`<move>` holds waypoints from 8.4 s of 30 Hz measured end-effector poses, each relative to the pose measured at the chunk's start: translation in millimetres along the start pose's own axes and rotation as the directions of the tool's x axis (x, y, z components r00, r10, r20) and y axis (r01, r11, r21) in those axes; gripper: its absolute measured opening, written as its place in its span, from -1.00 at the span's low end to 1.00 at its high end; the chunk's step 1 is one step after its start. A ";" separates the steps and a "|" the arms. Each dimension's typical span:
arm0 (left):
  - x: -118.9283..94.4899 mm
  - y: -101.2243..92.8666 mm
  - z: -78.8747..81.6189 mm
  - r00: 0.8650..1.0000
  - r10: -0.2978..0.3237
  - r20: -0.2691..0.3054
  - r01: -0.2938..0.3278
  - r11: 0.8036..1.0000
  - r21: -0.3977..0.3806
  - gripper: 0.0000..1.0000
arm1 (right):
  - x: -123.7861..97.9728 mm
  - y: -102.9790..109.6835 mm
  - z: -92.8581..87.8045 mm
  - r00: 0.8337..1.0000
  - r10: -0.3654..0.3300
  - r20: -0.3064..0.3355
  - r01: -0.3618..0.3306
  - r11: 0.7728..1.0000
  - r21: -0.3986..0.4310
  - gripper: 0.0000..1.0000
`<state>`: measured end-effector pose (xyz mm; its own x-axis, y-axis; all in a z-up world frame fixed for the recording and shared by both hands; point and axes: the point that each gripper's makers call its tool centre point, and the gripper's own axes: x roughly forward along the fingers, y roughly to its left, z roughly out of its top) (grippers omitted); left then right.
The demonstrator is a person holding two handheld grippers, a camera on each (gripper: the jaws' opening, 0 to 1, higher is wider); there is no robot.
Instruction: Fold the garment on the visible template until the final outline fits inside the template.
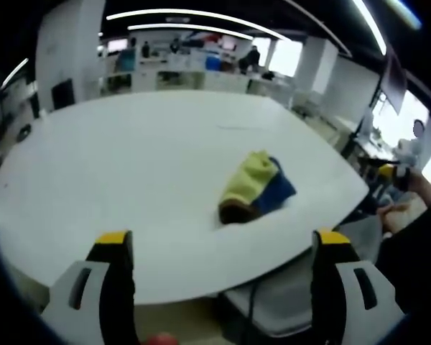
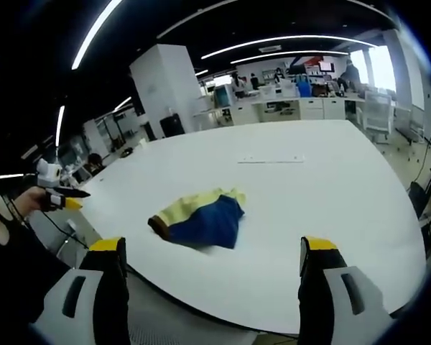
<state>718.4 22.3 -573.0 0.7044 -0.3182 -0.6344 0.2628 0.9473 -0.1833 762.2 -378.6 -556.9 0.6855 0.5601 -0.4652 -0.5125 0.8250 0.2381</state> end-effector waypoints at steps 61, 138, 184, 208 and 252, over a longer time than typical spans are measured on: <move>67.8 -6.0 -41.8 0.990 -0.079 -0.113 0.090 0.992 0.091 0.51 | 67.5 66.3 -46.6 0.979 0.178 -0.102 -0.187 0.978 -0.093 0.26; 167.5 4.5 -68.7 0.979 -0.152 -0.134 0.175 0.967 0.184 -0.25 | 189.6 126.2 -97.8 0.933 0.258 -0.250 -0.349 0.819 -0.455 -0.45; 203.3 12.0 -71.0 0.981 -0.134 -0.137 0.160 0.967 0.198 -0.59 | 269.4 123.9 -122.2 0.922 0.177 -0.343 -0.363 0.702 -0.612 -0.61; 211.2 12.9 -70.7 0.982 -0.138 -0.129 0.160 0.970 0.184 -0.80 | 280.4 116.1 -131.4 0.924 0.120 -0.364 -0.348 0.659 -0.666 -0.88; 176.3 -7.3 -4.4 0.988 -0.154 0.018 0.141 0.940 0.311 -1.00 | 224.4 101.8 -23.1 0.975 0.195 -0.104 -0.221 0.869 -0.443 -0.96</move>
<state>837.8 -40.5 -686.8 0.6670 -0.4611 -0.5852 0.5517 0.8336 -0.0280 851.9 -170.7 -656.8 0.5147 0.6993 -0.4960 -0.8259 0.5598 -0.0678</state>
